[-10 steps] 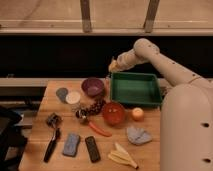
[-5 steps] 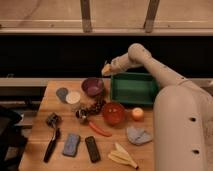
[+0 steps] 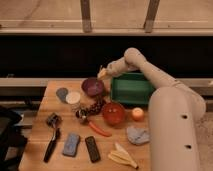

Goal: Place fork in purple bowl

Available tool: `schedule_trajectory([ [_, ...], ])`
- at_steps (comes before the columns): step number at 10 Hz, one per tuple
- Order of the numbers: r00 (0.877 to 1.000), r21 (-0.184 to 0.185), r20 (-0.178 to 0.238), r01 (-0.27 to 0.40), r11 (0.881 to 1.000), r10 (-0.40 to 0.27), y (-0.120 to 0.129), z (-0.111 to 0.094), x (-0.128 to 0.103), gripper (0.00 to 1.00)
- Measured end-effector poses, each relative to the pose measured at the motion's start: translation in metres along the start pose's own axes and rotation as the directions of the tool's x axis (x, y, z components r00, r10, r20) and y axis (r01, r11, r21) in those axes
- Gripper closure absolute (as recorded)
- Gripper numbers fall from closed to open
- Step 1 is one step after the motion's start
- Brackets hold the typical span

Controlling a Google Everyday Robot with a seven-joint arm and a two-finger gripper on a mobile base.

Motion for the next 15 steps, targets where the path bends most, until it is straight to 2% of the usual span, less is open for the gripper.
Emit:
schedule_trajectory([
  [4, 1.000, -0.044, 0.000, 0.010, 0.999, -0.010, -0.001, 0.026, -0.017, 1.00],
  [8, 1.000, -0.074, 0.017, 0.013, 0.997, -0.012, -0.013, 0.040, -0.026, 1.00],
  [9, 1.000, -0.079, 0.016, 0.011, 0.997, -0.010, -0.020, 0.045, -0.025, 0.96],
  [12, 1.000, -0.088, 0.008, 0.016, 0.996, -0.015, -0.029, 0.056, -0.024, 0.68],
  [15, 0.999, -0.101, 0.019, 0.029, 0.994, -0.027, -0.027, 0.047, -0.027, 0.38],
])
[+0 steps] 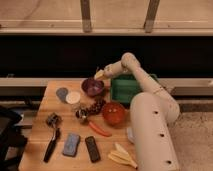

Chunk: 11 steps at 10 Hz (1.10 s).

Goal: Place fork in purple bowl

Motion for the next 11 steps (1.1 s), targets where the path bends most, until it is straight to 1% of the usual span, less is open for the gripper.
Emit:
schedule_trajectory([
  [1, 1.000, -0.007, -0.001, 0.009, 1.000, -0.009, 0.0026, -0.0015, -0.0006, 0.32],
  [3, 1.000, -0.020, -0.013, 0.022, 1.000, -0.022, 0.0056, -0.0022, 0.0006, 0.31],
  [11, 1.000, -0.019, -0.011, 0.021, 1.000, -0.021, 0.0047, -0.0029, 0.0004, 0.31],
])
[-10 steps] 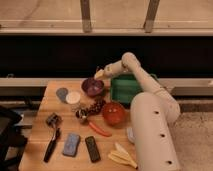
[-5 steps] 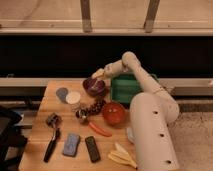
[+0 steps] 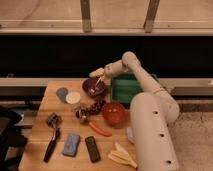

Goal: Place fork in purple bowl

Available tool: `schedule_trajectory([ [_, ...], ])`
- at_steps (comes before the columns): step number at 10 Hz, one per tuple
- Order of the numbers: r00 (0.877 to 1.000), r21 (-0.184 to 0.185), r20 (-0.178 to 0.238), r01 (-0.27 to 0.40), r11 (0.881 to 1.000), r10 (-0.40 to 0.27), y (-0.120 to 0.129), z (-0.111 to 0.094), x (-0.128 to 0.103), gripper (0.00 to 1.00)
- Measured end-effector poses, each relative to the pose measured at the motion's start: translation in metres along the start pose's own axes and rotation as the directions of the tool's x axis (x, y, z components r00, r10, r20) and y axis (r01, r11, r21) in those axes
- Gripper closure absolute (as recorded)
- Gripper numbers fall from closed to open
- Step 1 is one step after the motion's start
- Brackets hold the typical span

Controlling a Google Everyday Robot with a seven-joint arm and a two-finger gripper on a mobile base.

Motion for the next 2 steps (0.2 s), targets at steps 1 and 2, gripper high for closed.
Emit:
schedule_trajectory([
  [1, 1.000, 0.000, 0.000, 0.000, 1.000, 0.000, -0.0002, -0.0002, 0.0001, 0.31],
  [2, 1.000, 0.000, 0.000, 0.000, 1.000, 0.000, -0.0003, -0.0002, 0.0001, 0.31],
])
